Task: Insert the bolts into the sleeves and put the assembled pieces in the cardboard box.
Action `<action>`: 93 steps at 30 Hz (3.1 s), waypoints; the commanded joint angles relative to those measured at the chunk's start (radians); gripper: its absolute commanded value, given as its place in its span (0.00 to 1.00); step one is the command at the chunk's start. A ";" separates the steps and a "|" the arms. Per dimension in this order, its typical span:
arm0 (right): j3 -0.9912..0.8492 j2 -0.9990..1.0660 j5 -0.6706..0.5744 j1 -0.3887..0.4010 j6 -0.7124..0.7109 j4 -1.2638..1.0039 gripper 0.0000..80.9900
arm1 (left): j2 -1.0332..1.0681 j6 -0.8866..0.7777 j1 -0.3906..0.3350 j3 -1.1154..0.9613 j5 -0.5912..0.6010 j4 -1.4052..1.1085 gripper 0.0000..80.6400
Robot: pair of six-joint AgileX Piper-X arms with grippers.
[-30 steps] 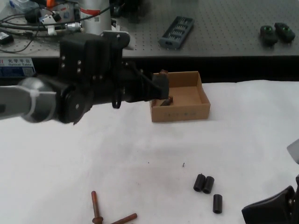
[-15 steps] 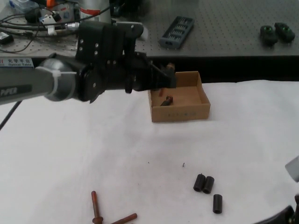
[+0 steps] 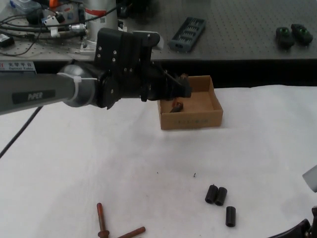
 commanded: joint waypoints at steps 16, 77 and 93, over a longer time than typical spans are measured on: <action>0.000 -0.008 -0.032 0.004 0.001 -0.008 0.01 | 0.139 0.041 0.025 -0.238 -0.019 0.122 0.09; 0.000 -0.008 -0.032 0.004 0.003 -0.047 0.01 | 0.098 0.037 0.034 -0.279 0.174 0.218 0.36; 0.000 -0.008 -0.024 0.004 0.128 -0.279 0.01 | -0.084 0.263 0.036 -0.259 0.398 0.722 0.35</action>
